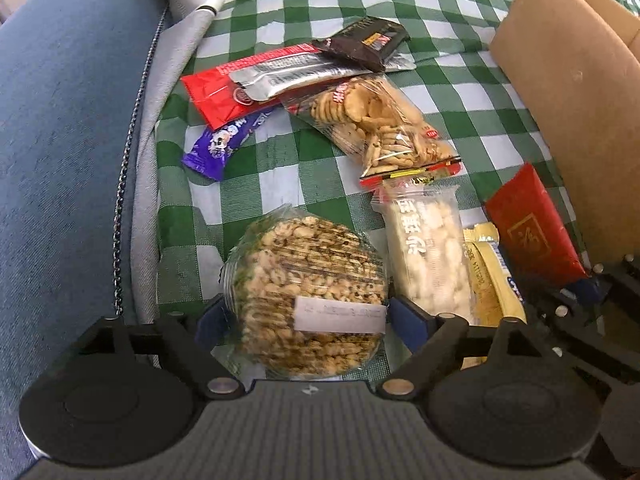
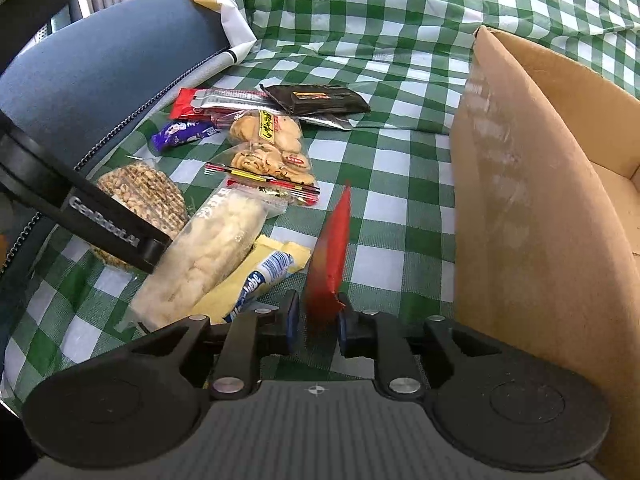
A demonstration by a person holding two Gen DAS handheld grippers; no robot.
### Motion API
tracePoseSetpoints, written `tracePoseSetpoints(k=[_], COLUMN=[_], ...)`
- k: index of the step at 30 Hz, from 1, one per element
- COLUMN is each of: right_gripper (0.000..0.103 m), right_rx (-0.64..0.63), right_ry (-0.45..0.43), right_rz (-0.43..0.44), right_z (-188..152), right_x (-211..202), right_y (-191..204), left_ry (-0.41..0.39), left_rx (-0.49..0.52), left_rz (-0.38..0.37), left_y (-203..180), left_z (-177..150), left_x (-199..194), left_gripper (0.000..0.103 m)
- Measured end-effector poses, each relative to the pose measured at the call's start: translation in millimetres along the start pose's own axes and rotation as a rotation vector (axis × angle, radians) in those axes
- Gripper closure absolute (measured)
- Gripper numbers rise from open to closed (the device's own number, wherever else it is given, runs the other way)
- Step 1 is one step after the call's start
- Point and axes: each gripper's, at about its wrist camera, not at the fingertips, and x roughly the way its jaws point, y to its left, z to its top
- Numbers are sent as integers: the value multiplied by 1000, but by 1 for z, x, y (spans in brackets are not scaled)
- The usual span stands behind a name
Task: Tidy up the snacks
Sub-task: 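Grasp the red envelope packet with the right tool while the left tool reaches the round nut cake, then grasp the round nut cake bag with the left tool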
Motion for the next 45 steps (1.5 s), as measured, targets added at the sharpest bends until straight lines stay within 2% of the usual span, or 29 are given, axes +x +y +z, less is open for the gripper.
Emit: tracePoseSetpoints(k=[3, 4, 5, 6, 12, 14, 16, 18, 21, 22, 25, 26, 28, 30, 32, 36, 42, 45], right_gripper=[83, 84, 93, 95, 97, 97, 97, 97, 97, 97, 97, 97, 97, 97, 97, 96, 96, 96], right_rx=[-16, -20, -22, -28, -65, -74, -91, -101, -102, -105, -122, -131, -147, -177, -180, -174, -152, -148], right_ry=[-17, -17, -19, -26, -104, -117, -131, -137, -129, -121, -94, -83, -61, -51, -41, -23, -6, -3], right_rz=[-15, -15, -15, -20, -48, -46, -44, -45, -37, -31, -16, -9, 0, 3, 5, 8, 10, 15], right_z=[0, 0, 1, 1, 5, 8, 9, 9, 7, 5, -2, -5, -10, -15, -17, -19, -18, -18], right_x=[-2, -3, -3, -5, -22, -29, -36, -41, -47, -48, -48, -47, -44, -42, -41, -35, -27, -26], right_y=[3, 2, 3, 4, 7, 8, 9, 9, 6, 6, 6, 7, 8, 12, 14, 15, 13, 11], left_ry=[-4, -9, -16, -21, -58, -76, -89, -86, -73, -79, -97, -99, -101, -105, -99, -67, -24, -2], left_rx=[25, 26, 23, 15, -34, -51, -83, -115, -152, -163, -210, -220, -214, -194, -146, -31, 22, 58], left_rz=[11, 10, 7, 5, -24, -48, -89, -111, -126, -118, -97, -87, -46, -37, -21, 94, 166, 201], left_y=[-4, -4, -3, -1, 5, 6, 10, 14, 22, 25, 34, 35, 34, 29, 22, 2, -11, -18], left_z=[-1, 0, 0, 0, 1, 1, 1, -1, -3, -4, -4, -4, -1, 2, 3, 3, 5, 6], left_x=[0, 0, -2, -2, -13, -18, -22, -24, -23, -25, -28, -28, -28, -27, -26, -18, -6, 0], left_gripper=[15, 20, 27, 29, 42, 56, 65, 66, 65, 61, 33, 31, 31, 27, 20, 16, 12, 6])
